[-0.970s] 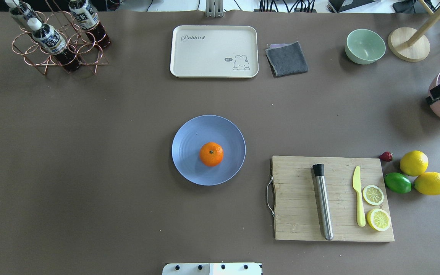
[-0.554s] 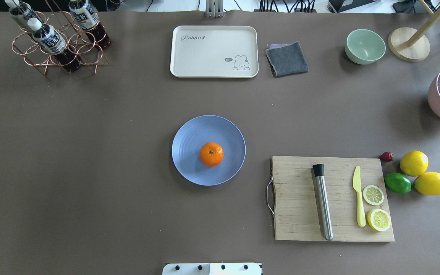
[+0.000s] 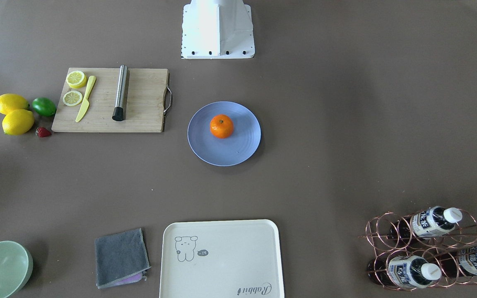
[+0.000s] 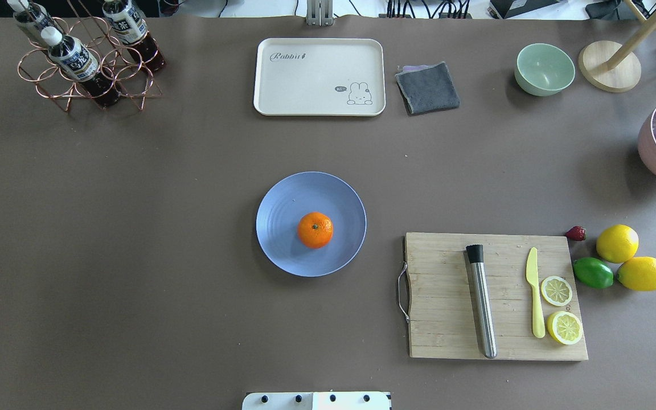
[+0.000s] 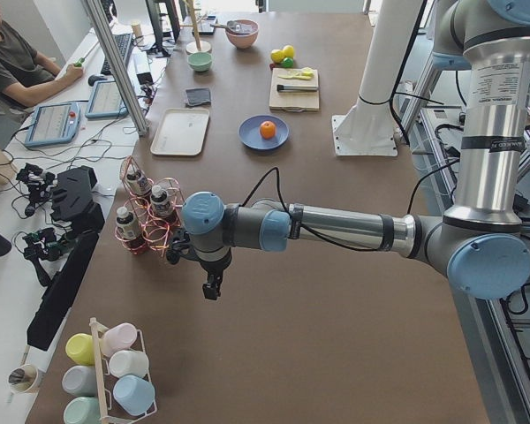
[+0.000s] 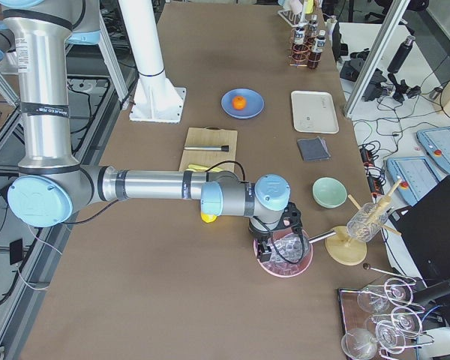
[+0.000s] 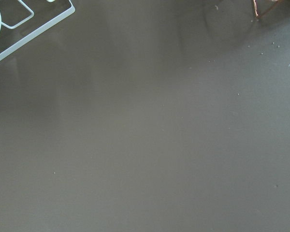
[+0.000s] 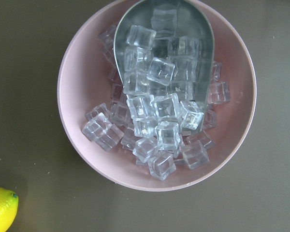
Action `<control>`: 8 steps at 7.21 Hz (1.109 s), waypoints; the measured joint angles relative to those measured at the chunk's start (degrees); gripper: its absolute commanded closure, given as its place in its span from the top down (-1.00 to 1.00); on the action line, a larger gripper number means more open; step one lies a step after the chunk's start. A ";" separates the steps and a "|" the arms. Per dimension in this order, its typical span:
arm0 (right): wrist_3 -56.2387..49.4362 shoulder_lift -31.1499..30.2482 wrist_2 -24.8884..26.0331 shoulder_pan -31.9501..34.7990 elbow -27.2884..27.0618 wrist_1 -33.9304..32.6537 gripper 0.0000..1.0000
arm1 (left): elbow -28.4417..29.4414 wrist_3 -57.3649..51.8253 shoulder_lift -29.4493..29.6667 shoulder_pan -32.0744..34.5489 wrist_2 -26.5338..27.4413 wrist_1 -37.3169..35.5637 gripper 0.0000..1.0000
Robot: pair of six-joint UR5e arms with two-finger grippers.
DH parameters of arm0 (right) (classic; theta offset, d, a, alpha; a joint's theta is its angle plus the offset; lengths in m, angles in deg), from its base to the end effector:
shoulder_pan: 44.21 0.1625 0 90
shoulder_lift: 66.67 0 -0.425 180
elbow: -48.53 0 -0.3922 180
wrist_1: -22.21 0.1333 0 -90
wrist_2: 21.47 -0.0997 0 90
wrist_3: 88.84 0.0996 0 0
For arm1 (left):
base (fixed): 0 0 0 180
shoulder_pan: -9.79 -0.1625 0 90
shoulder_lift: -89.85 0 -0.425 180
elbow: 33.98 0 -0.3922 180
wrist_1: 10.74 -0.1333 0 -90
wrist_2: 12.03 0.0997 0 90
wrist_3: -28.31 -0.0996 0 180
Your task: Pick orange to plate
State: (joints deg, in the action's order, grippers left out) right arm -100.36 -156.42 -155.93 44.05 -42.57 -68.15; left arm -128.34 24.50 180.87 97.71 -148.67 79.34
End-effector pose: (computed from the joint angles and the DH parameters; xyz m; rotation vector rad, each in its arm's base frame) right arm 0.0485 -0.4966 0.6476 0.0827 -0.7735 -0.2264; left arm -0.0426 -0.5057 0.6092 0.1023 0.8126 0.1358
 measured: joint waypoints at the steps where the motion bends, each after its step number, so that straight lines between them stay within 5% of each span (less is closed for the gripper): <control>1: -0.14 -0.09 -0.01 0.20 -0.05 -0.04 1.00 | 0.02 0.00 -0.83 0.03 0.03 1.31 0.95; 8: -0.16 -1.31 0.15 0.34 -0.39 -0.04 1.00 | 0.72 0.08 -4.21 0.18 0.15 5.94 0.95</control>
State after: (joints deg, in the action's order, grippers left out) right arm -100.51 -157.73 -155.78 44.39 -42.95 -68.19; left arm -127.62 24.58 176.66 97.89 -148.52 85.29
